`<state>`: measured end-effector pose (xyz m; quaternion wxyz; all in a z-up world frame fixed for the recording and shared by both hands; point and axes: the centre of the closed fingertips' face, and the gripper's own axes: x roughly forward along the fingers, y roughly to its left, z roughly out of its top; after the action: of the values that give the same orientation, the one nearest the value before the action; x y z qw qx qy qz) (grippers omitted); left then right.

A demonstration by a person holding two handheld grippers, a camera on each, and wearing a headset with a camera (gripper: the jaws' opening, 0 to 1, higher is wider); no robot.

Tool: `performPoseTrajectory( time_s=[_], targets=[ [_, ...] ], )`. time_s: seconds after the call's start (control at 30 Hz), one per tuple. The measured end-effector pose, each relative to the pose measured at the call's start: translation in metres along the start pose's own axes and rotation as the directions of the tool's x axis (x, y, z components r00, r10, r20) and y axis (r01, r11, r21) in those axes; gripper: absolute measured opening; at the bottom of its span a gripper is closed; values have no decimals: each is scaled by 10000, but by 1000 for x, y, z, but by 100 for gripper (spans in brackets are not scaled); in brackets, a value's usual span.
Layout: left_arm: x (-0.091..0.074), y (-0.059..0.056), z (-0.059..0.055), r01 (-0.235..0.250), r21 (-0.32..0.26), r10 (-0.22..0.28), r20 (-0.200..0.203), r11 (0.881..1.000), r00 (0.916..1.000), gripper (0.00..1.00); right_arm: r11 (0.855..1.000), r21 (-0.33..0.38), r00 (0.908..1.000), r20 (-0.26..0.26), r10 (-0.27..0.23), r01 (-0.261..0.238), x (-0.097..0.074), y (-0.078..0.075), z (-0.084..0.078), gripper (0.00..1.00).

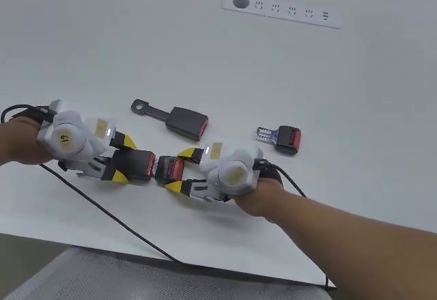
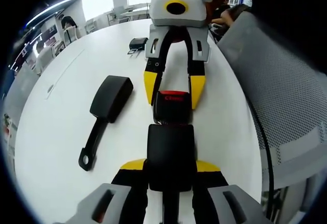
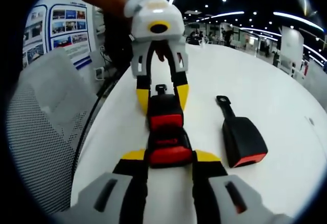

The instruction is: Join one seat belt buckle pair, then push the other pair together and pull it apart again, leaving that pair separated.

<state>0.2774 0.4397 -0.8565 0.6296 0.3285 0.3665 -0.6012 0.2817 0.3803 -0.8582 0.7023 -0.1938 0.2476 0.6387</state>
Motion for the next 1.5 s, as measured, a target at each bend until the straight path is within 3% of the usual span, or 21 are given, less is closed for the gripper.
performPoseTrajectory(
  time_s=[1.03,1.23,1.3,1.37,1.4,1.47,1.5],
  targets=[
    [-1,0,0,36,-36,-35,143,10000,9999,34,10000,-37,10000,-6,30,-30,0,0,0,33],
    [-1,-1,0,29,45,-28,-70,10000,10000,35,9998,-162,9998,-188,-74,71,-1,2,0,34],
    [-1,-2,0,11,102,-10,-99,9999,10000,35,9999,95,9995,-288,-86,89,0,2,0,34],
    [-1,-2,1,29,88,-27,-202,10000,9998,35,9982,-555,9981,-561,-244,213,-1,1,1,35],
    [0,-2,2,47,95,-44,-306,9999,9995,35,9988,-409,9978,-588,-311,287,0,3,1,35],
    [-2,-5,0,459,288,-428,-1004,9985,9940,36,9986,-382,9972,-641,-385,361,-2,3,3,36],
    [-2,-7,0,568,55,-558,-1176,9984,9915,40,9986,-344,9974,-594,-413,393,-4,3,5,36]
  ],
)
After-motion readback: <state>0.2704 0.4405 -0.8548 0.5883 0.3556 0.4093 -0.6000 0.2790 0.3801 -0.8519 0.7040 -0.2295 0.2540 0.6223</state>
